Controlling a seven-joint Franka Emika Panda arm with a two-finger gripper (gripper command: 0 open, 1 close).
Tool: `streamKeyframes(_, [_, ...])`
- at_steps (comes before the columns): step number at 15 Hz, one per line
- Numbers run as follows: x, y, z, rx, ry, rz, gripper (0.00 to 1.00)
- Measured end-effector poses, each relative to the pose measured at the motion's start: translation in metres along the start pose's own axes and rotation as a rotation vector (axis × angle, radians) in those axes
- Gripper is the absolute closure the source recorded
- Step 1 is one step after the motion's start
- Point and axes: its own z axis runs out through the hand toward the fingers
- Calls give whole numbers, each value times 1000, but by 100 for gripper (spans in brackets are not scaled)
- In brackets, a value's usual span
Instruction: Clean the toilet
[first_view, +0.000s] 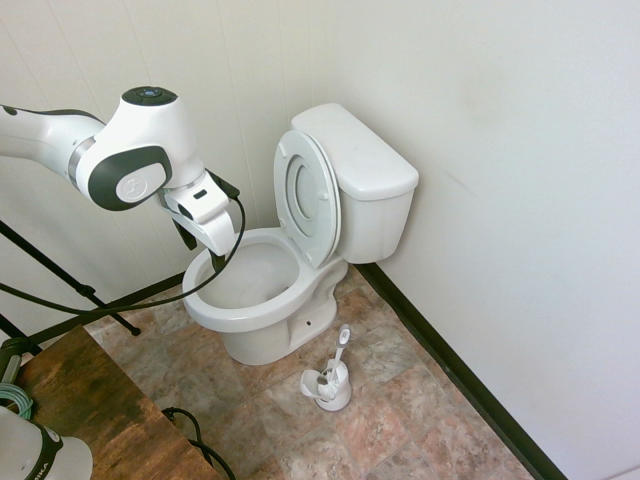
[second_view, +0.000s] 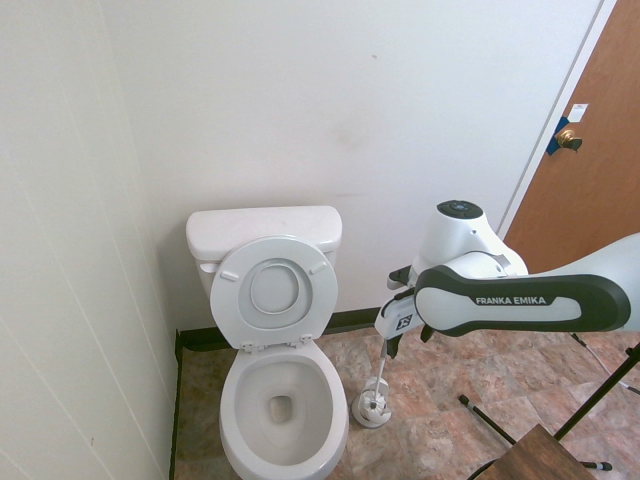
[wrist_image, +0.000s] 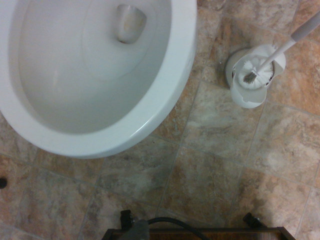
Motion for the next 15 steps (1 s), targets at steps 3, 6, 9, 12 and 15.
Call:
streamKeyframes(3, [2,-1,1,-3,1,5,0])
streamKeyframes(6, [28,-7,4,-8,-3,61,0])
streamKeyframes(9, [80,-14,20,-19,-18,173,0])
streamKeyframes(12, [125,-27,50,-33,-30,288,0])
streamKeyframes(15, [166,-35,91,-51,-40,398,0])
